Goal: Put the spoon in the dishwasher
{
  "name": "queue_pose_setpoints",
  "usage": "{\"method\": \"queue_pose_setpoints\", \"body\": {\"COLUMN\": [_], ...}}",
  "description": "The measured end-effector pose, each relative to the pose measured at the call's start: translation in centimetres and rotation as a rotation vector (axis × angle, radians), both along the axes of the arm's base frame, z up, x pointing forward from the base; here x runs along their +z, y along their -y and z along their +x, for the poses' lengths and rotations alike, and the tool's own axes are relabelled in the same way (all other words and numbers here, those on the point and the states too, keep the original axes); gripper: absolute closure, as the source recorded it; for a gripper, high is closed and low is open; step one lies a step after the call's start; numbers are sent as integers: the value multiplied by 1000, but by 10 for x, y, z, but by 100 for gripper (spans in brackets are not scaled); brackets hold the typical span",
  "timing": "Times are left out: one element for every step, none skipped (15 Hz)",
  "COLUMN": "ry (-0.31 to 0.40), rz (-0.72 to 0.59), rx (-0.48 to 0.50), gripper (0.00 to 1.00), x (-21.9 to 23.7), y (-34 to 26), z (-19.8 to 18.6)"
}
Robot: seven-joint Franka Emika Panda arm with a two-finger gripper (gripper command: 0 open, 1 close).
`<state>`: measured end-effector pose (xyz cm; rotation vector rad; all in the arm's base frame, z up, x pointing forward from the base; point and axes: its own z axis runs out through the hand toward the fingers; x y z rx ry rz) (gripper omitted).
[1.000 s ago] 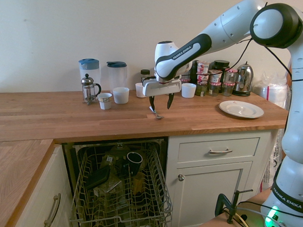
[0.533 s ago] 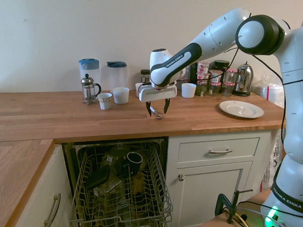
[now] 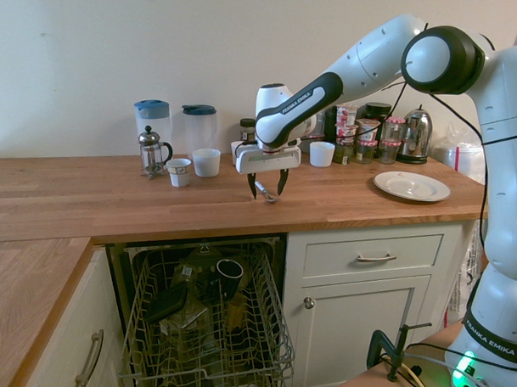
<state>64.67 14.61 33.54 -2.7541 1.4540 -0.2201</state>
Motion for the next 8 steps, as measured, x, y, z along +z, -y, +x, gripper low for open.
{"method": "queue_pose_setpoints", "body": {"ry": [0, -1, -2, -4, -5, -6, -7, -8], "rz": [9, 20, 23, 25, 29, 31, 34, 36], "rx": [-1, 1, 5, 6, 6, 5, 6, 7], "gripper": [100, 100, 100, 100, 100, 100, 100, 100], "x": [0, -1, -1, -1, -1, -1, -1, -1], "y": [0, 0, 3, 5, 8, 11, 13, 15], "z": [0, 1, 1, 2, 2, 3, 3, 4]}}
